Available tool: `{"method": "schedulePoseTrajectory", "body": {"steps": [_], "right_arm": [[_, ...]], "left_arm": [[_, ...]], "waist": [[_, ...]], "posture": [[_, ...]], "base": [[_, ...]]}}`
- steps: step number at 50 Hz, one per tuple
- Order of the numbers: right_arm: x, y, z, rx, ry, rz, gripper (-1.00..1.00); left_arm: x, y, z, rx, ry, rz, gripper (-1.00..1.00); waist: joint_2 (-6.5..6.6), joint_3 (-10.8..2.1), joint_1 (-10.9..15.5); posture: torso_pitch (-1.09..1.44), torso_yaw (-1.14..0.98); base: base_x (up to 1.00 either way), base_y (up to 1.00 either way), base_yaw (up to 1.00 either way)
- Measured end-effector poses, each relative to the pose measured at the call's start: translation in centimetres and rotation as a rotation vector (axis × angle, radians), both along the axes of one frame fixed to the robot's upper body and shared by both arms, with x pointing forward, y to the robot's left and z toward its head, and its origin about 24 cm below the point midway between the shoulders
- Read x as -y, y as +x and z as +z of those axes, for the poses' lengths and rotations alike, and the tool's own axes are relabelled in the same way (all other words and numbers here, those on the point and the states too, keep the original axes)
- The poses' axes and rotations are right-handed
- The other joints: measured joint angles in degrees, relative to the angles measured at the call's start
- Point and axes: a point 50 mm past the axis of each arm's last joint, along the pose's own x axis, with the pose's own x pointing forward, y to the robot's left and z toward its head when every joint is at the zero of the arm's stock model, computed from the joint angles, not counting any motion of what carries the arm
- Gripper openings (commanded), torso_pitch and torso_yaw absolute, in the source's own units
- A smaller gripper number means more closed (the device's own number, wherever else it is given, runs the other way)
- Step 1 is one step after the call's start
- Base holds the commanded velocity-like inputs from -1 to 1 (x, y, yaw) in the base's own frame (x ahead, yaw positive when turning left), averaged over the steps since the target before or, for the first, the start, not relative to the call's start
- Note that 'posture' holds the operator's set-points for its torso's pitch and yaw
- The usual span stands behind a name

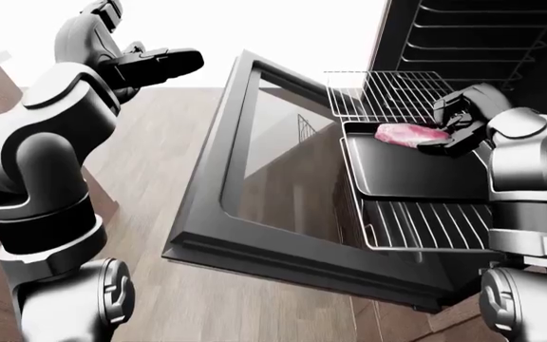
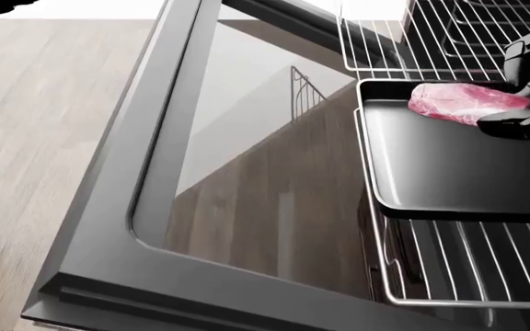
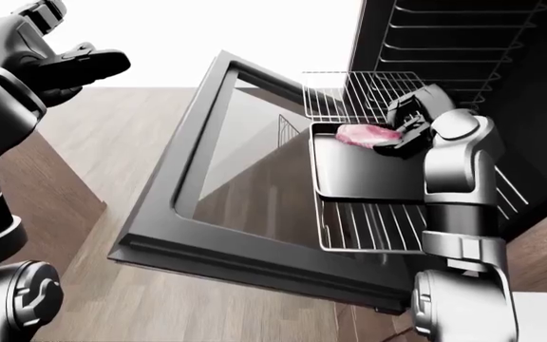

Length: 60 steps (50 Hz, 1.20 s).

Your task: Place the steak on the rack of the oven.

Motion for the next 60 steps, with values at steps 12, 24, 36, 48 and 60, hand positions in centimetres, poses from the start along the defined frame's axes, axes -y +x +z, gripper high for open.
{"method": "schedulePoseTrajectory", "body": {"steps": [12, 24, 36, 48, 60], "right_arm": [[1.1, -0.3, -1.6, 0.015, -0.014, -0.034, -1.00], [1.6, -0.4, -2.4, 0.016, -0.009, -0.062, -1.00], [2.1, -1.0, -3.4, -0.002, -0.016, -0.073, -1.00], [2.4, -1.1, -4.3, -0.010, -0.022, -0.090, -1.00], [2.5, -0.9, -4.9, -0.004, -0.015, -0.102, -0.41]], "left_arm": [[0.0, 0.0, -0.1, -0.003, 0.001, -0.001, 1.00], [0.2, 0.1, -0.3, -0.008, 0.003, -0.006, 1.00], [0.1, 0.0, -0.2, -0.005, 0.003, -0.001, 1.00], [0.1, 0.1, -0.3, -0.007, 0.003, -0.003, 1.00], [0.2, 0.1, -0.4, -0.010, 0.003, -0.004, 1.00]], "waist": [[-0.32, -0.36, -0.07], [-0.28, -0.24, -0.06], [-0.63, -0.20, -0.10], [-0.60, -0.19, -0.04], [-0.57, -0.17, 0.05]], "posture": [[0.00, 0.00], [0.00, 0.00], [0.00, 0.00], [0.00, 0.00], [0.00, 0.00]], "base": [[0.00, 0.00, 0.00], [0.00, 0.00, 0.00], [0.00, 0.00, 0.00], [0.00, 0.00, 0.00], [0.00, 0.00, 0.00]]}}
